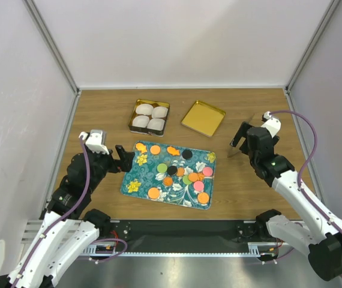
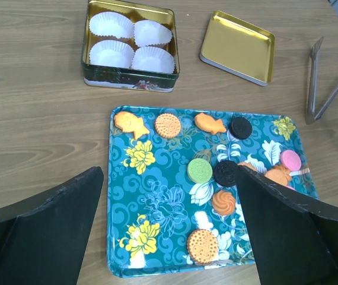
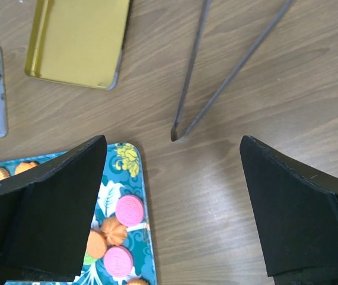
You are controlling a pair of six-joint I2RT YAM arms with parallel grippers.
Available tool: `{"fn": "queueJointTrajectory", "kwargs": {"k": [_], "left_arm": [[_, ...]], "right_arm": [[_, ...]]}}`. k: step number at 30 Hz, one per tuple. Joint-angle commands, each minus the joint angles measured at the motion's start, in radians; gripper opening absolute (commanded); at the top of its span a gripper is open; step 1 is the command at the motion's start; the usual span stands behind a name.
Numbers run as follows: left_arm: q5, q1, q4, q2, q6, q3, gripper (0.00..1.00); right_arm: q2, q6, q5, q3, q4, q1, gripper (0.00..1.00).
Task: Pack the cookies
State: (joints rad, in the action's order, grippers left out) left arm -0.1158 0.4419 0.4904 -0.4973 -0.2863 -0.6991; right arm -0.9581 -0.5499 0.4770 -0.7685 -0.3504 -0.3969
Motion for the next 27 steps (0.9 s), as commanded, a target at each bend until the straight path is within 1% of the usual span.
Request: {"fn": "queueJointTrajectory", "kwargs": {"k": [1, 4, 7, 8, 9, 10, 11, 14, 15, 18, 20, 24, 27], "left_arm": [[0.036, -0.006, -0.007, -0.001, 0.022, -0.017, 1.0], [0.042, -0.006, -0.007, -0.007, 0.021, -0.014, 1.0], [0.048, -0.006, -0.004, -0.014, 0.021, -0.014, 1.0], [0.048, -0.006, -0.004, -0.015, 0.021, -0.014, 1.0], [0.05, -0.005, -0.004, -0.015, 0.021, -0.014, 1.0], [0.054, -0.005, -0.007, -0.017, 0.021, -0.014, 1.0], [0.057, -0.005, -0.006, -0.017, 0.021, -0.013, 1.0], [0.065, -0.003, -0.009, -0.023, 0.022, -0.013, 1.0], [0.067, -0.002, -0.007, -0.024, 0.022, -0.011, 1.0], [0.068, -0.002, -0.007, -0.027, 0.024, -0.011, 1.0], [0.068, -0.002, -0.007, -0.027, 0.022, -0.011, 1.0], [0.064, -0.002, -0.007, -0.026, 0.024, -0.01, 1.0], [0.062, -0.002, -0.007, -0.027, 0.022, -0.01, 1.0]], "right_arm": [[0.015, -0.004, 0.046, -0.023, -0.041, 0.003, 1.0], [-0.02, -0.028, 0.066, -0.043, -0.082, 0.012, 0.99], [-0.08, -0.047, 0.028, -0.074, -0.13, 0.05, 0.99], [-0.134, -0.048, -0.001, -0.086, -0.134, 0.09, 1.0], [-0.158, -0.053, -0.015, -0.089, -0.131, 0.113, 1.0], [-0.184, -0.062, -0.061, -0.092, -0.128, 0.147, 1.0], [-0.215, -0.065, -0.081, -0.095, -0.11, 0.202, 1.0], [-0.324, -0.079, -0.116, -0.104, -0.053, 0.278, 1.0], [-0.382, -0.081, -0.127, -0.121, -0.039, 0.289, 1.0], [-0.479, -0.091, -0.13, -0.164, 0.01, 0.303, 1.0], [-0.513, -0.094, -0.133, -0.181, 0.04, 0.302, 1.0], [-0.542, -0.126, -0.138, -0.203, 0.063, 0.294, 1.0], [-0.55, -0.137, -0.133, -0.207, 0.086, 0.264, 1.0]]}}
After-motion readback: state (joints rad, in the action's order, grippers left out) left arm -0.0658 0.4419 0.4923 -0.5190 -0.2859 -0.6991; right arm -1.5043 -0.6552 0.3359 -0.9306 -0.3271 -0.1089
